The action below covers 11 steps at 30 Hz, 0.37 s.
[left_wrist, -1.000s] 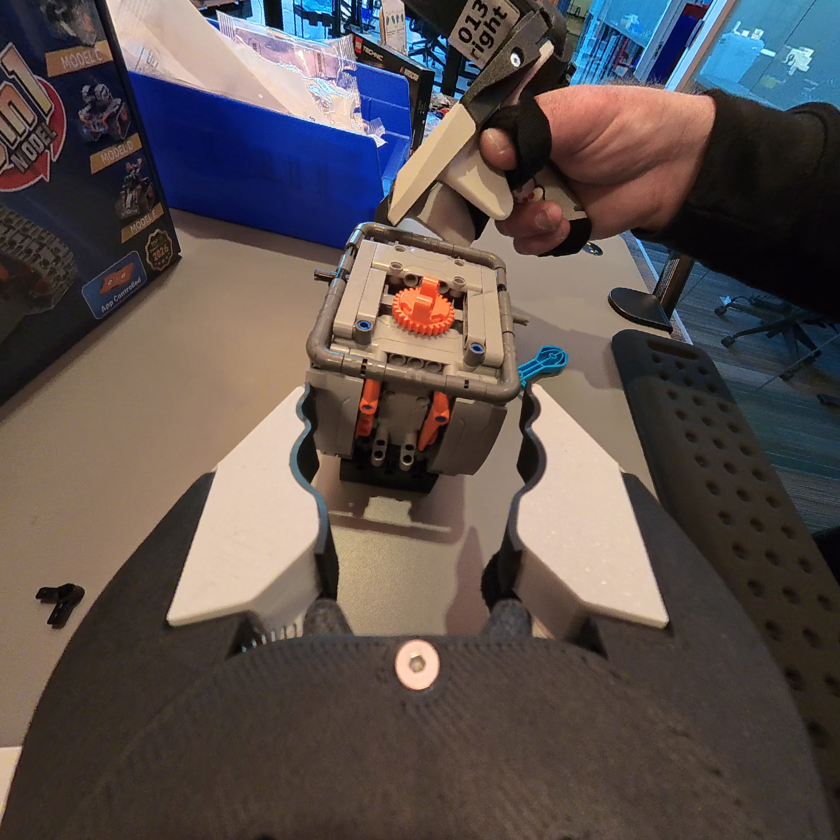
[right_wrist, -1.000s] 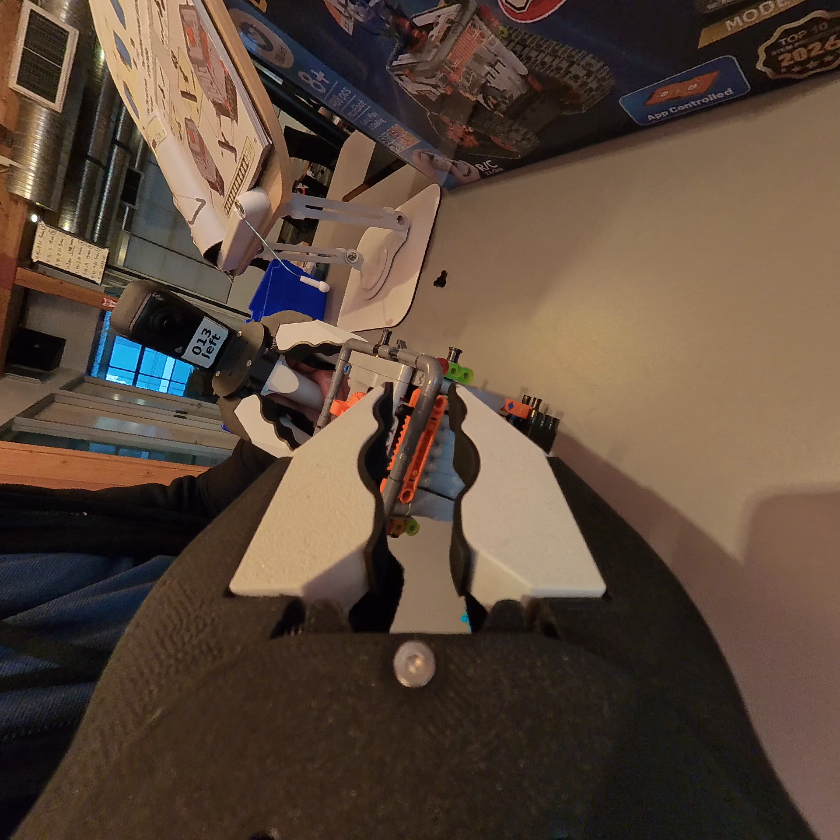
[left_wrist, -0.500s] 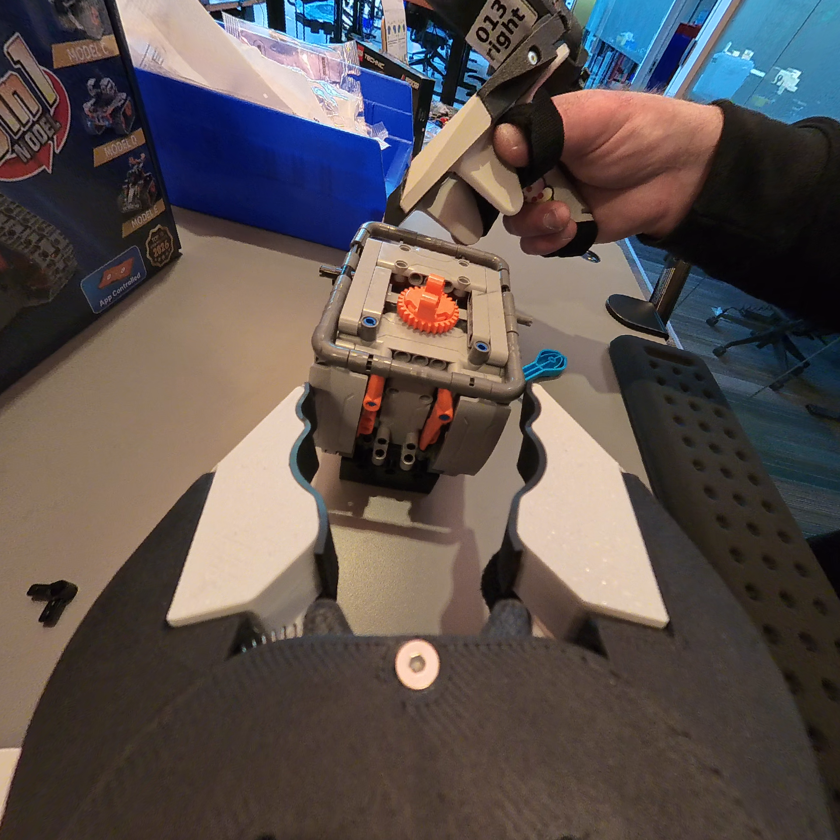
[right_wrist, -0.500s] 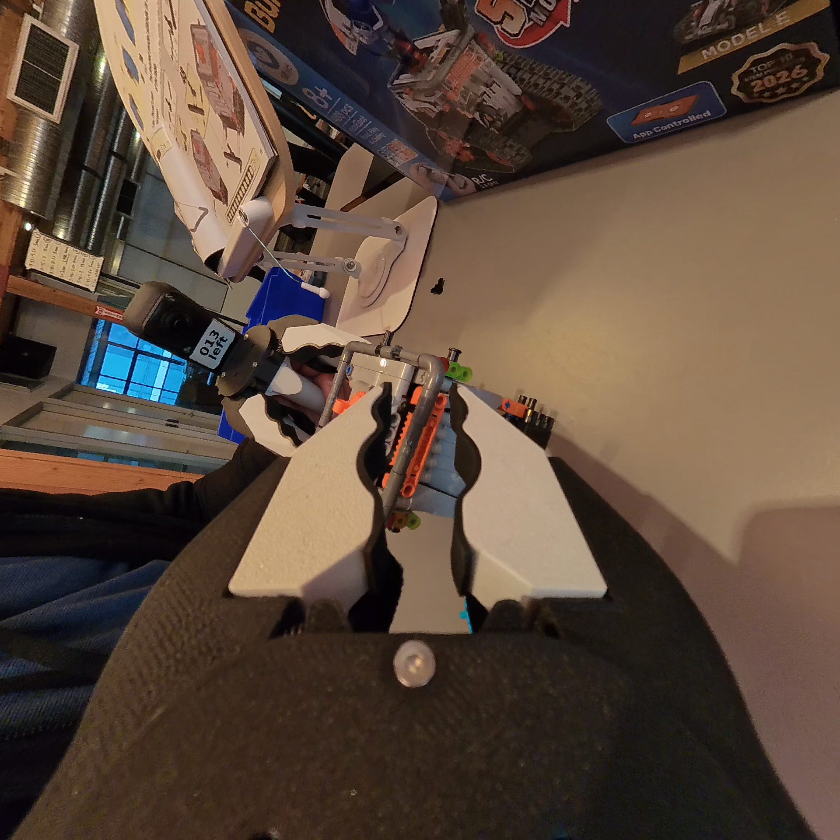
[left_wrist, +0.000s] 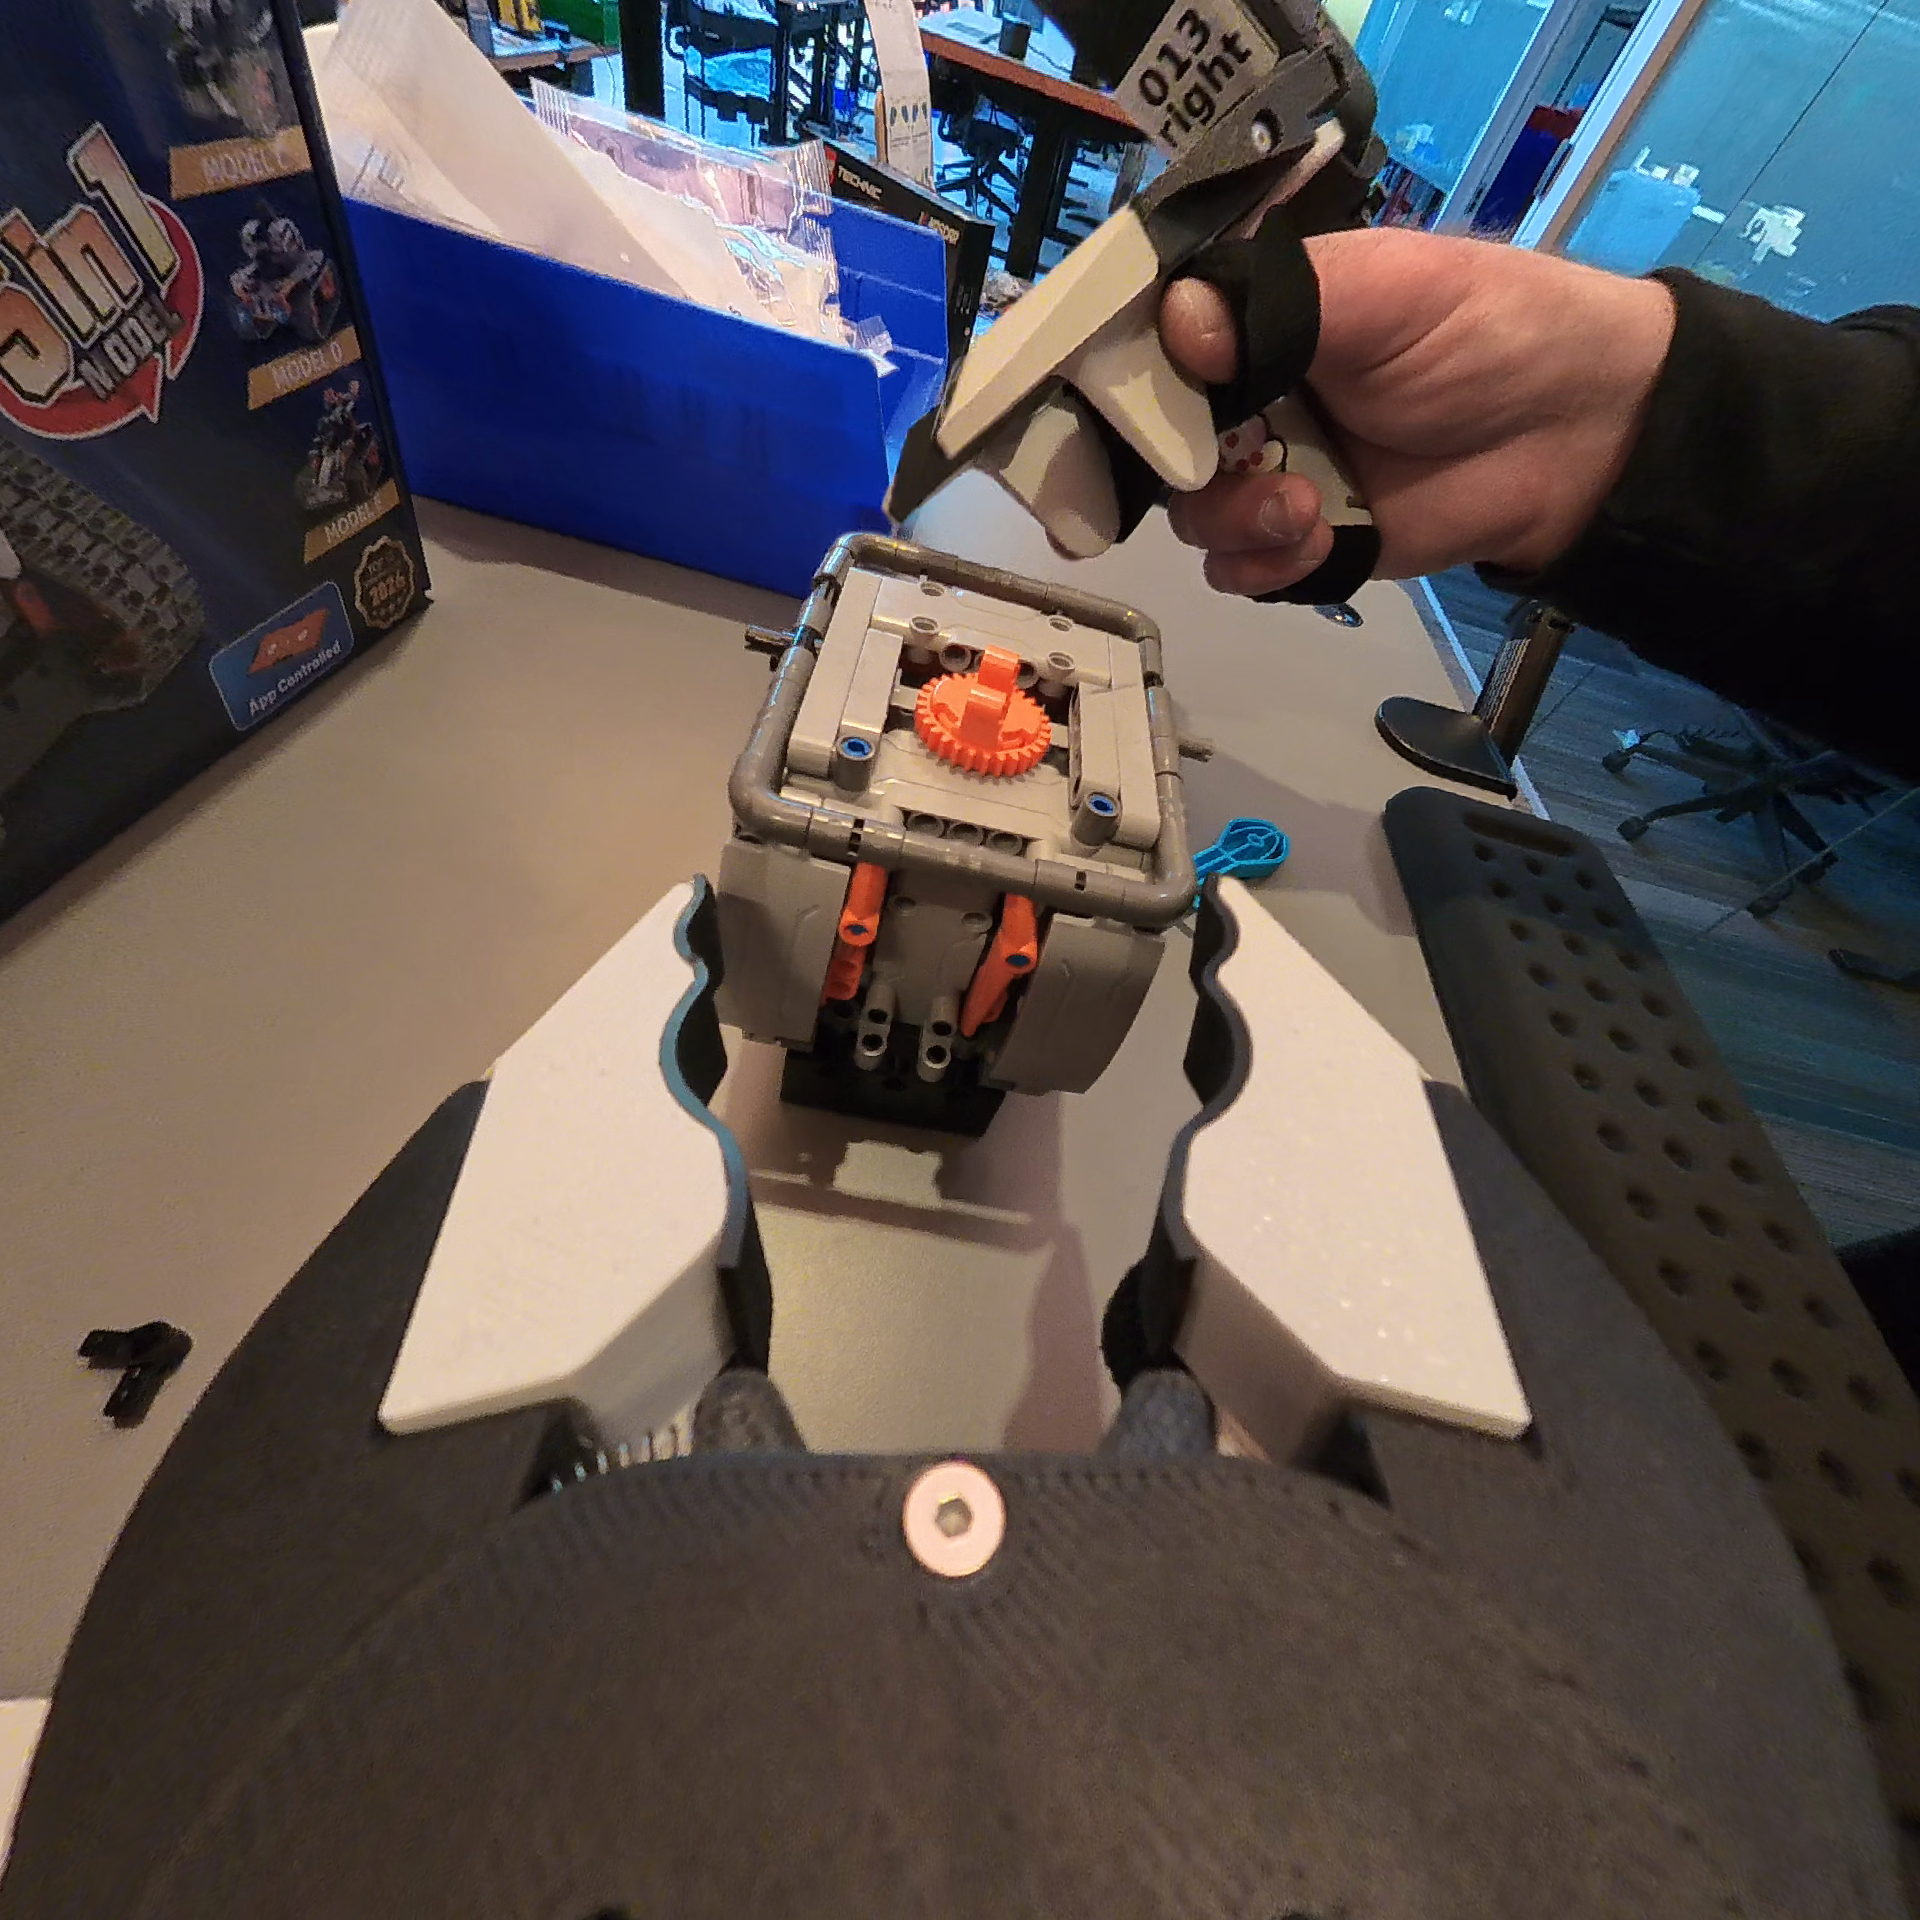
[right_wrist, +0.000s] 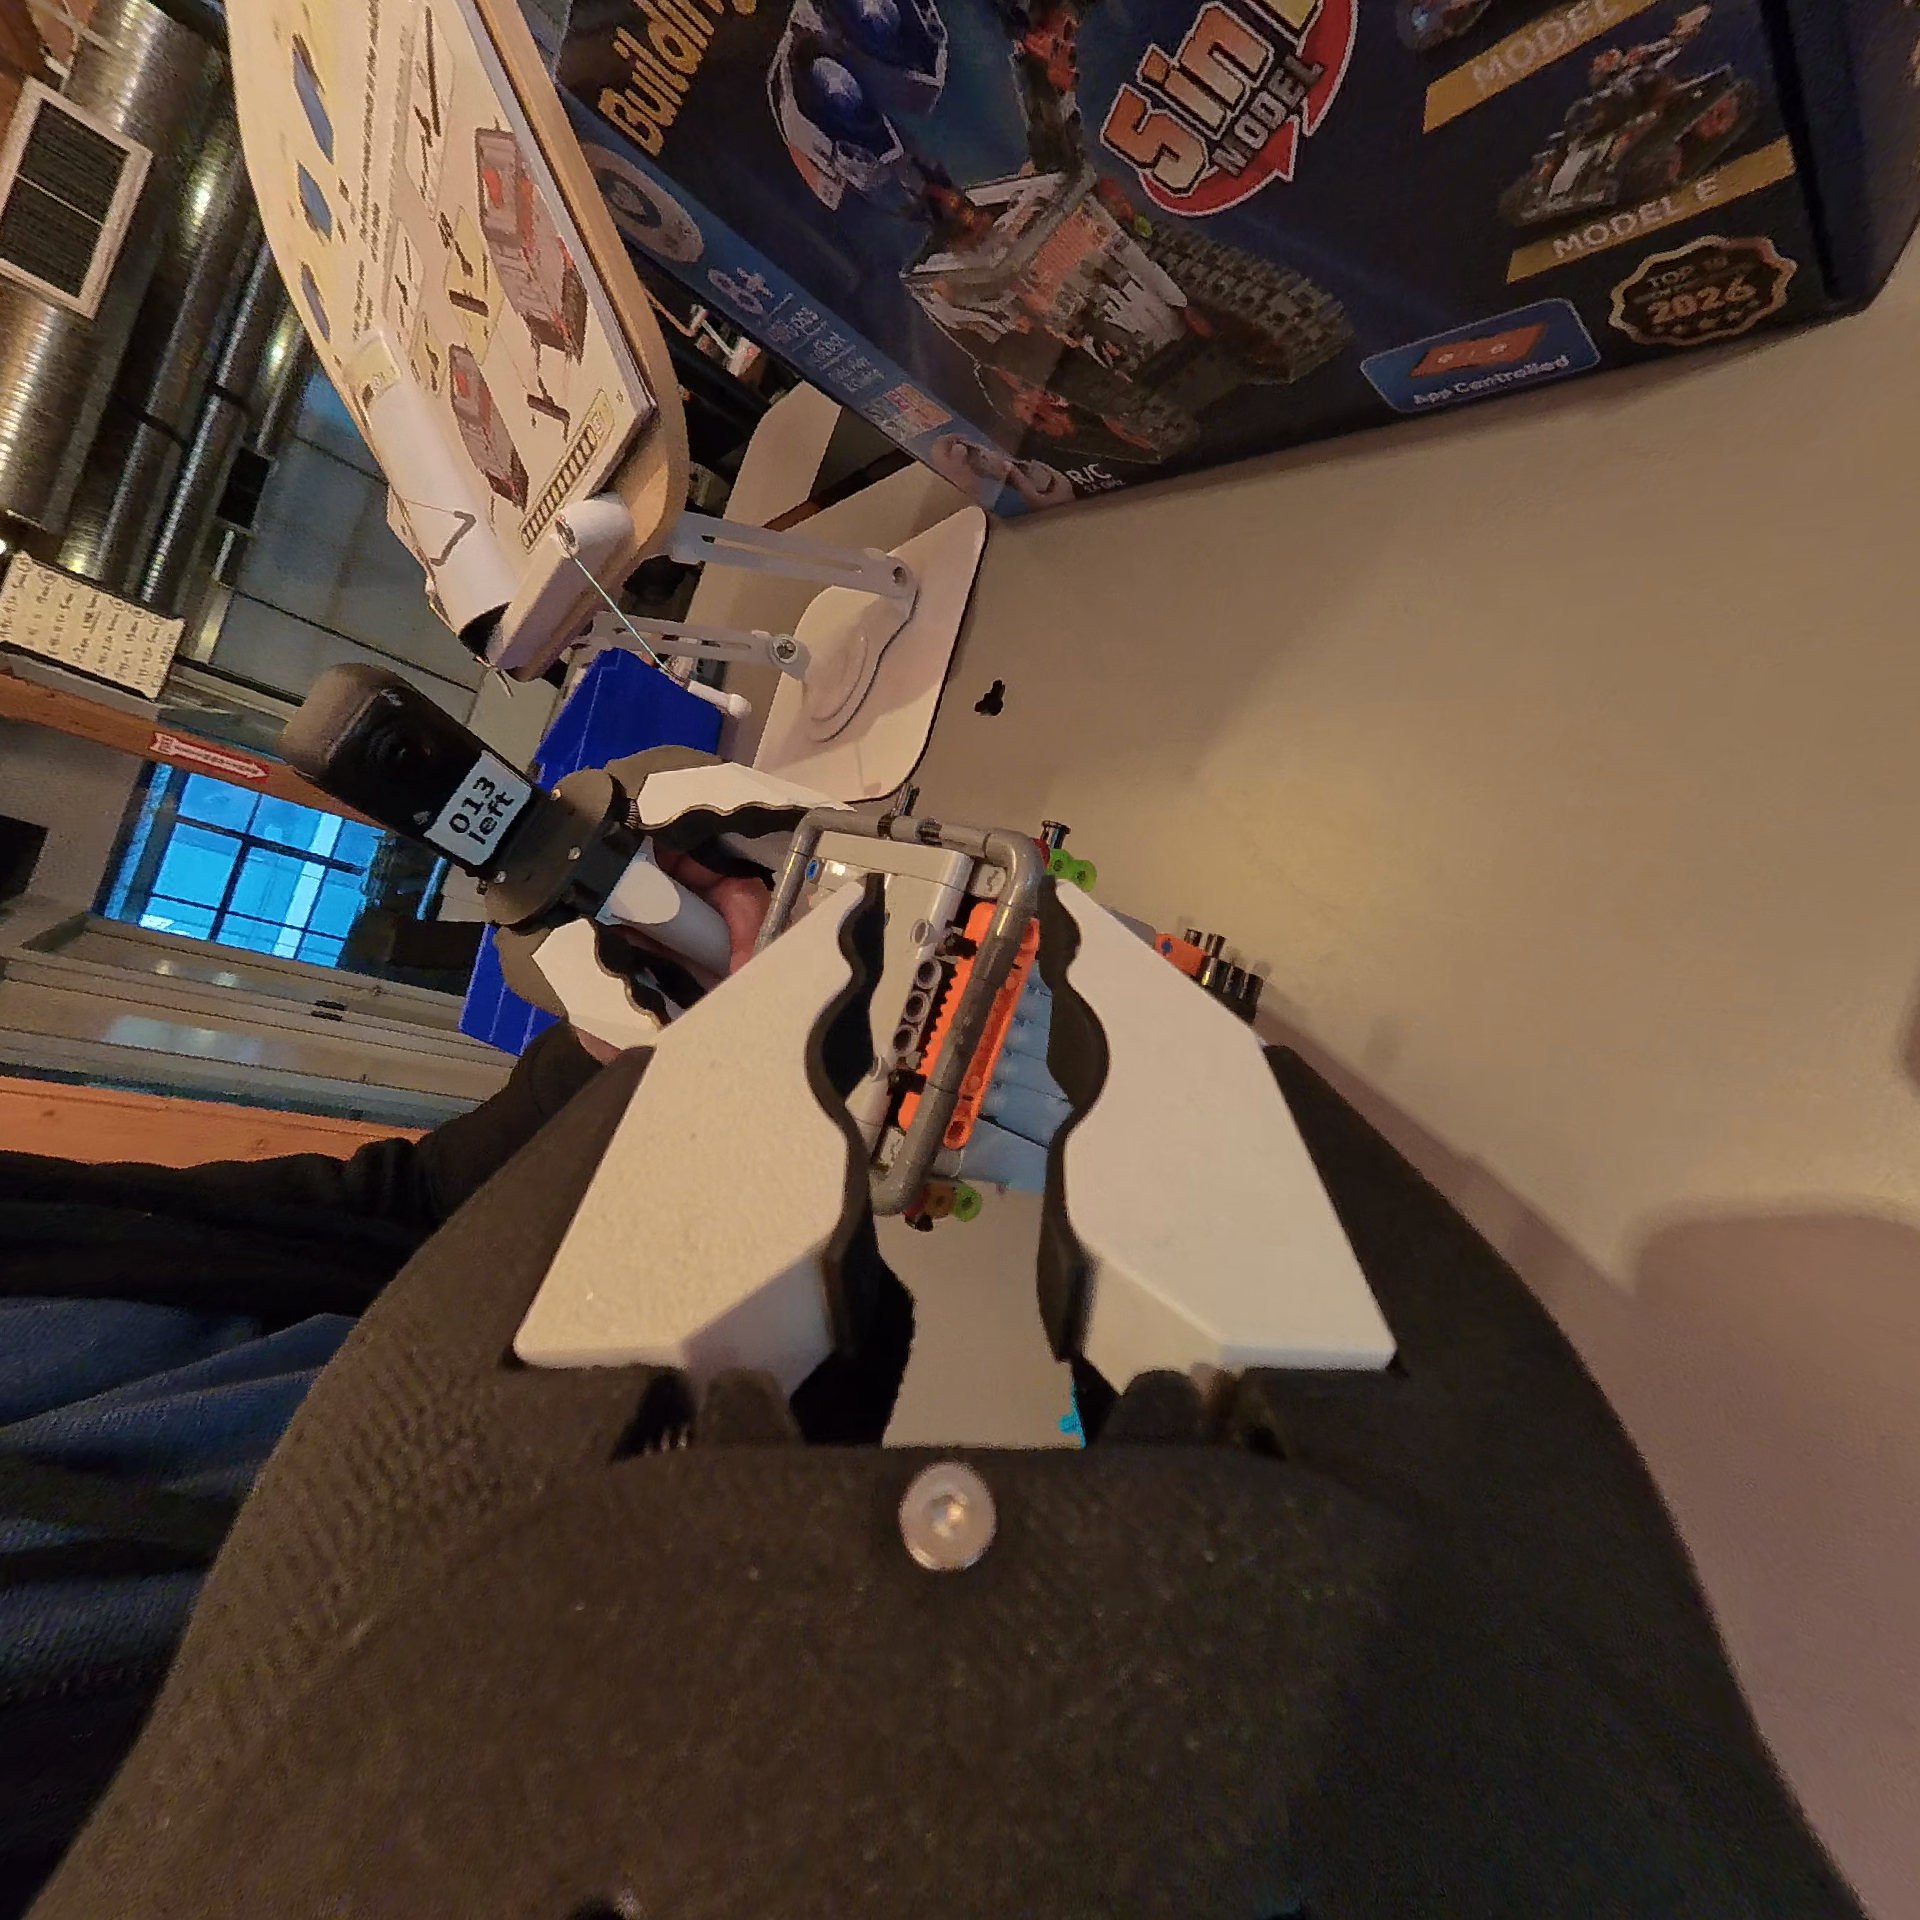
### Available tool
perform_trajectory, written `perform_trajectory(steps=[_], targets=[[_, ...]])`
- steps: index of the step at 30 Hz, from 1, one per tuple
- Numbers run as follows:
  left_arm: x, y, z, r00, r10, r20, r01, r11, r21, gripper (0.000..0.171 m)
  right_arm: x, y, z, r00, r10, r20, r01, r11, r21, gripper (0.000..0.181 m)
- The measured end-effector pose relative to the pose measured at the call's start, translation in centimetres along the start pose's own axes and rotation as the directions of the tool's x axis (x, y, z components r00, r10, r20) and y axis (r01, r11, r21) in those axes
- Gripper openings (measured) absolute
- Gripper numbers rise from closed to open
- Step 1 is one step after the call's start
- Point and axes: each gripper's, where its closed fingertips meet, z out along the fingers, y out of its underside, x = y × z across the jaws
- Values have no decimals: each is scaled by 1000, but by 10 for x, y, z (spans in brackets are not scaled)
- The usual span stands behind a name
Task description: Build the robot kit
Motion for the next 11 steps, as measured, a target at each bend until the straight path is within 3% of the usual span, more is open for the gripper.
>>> perform_trajectory(steps=[11], targets=[[-2, 0, -3, 1000, -27, 4, 27, 1000, 11, 90, -2, -3, 6, 998, -20, -64, 21, 1000, 4, 30]])
